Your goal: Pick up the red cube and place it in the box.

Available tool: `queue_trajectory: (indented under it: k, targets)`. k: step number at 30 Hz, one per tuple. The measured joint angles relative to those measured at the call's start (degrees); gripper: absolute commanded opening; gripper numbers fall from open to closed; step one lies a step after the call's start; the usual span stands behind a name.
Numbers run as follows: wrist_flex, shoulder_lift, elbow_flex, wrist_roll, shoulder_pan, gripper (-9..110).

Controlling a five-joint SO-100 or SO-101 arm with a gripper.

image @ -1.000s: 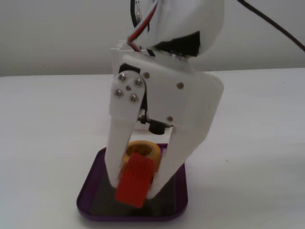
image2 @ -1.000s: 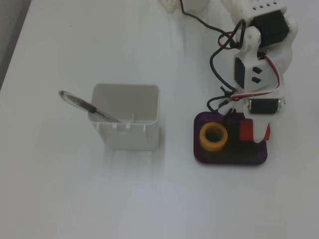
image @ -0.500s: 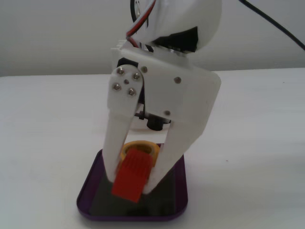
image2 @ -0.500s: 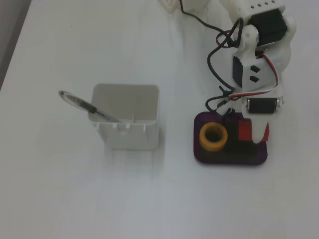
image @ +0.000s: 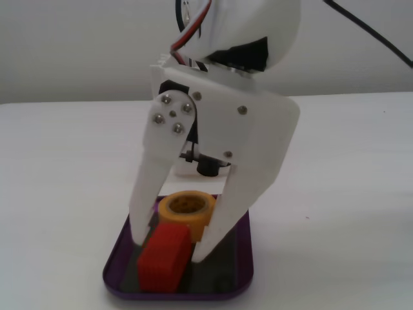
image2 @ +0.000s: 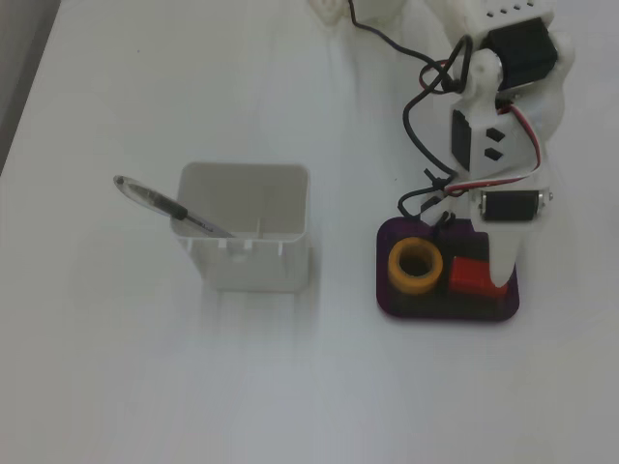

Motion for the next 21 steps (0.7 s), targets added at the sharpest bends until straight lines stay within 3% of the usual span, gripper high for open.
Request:
queue_trajectory:
  k: [12,21]
  targets:
    - [12.9,1.1,-3.3,-0.3,-0.9,22]
    - [30.1,18.6,-7.6,-4.0,-4.0,21]
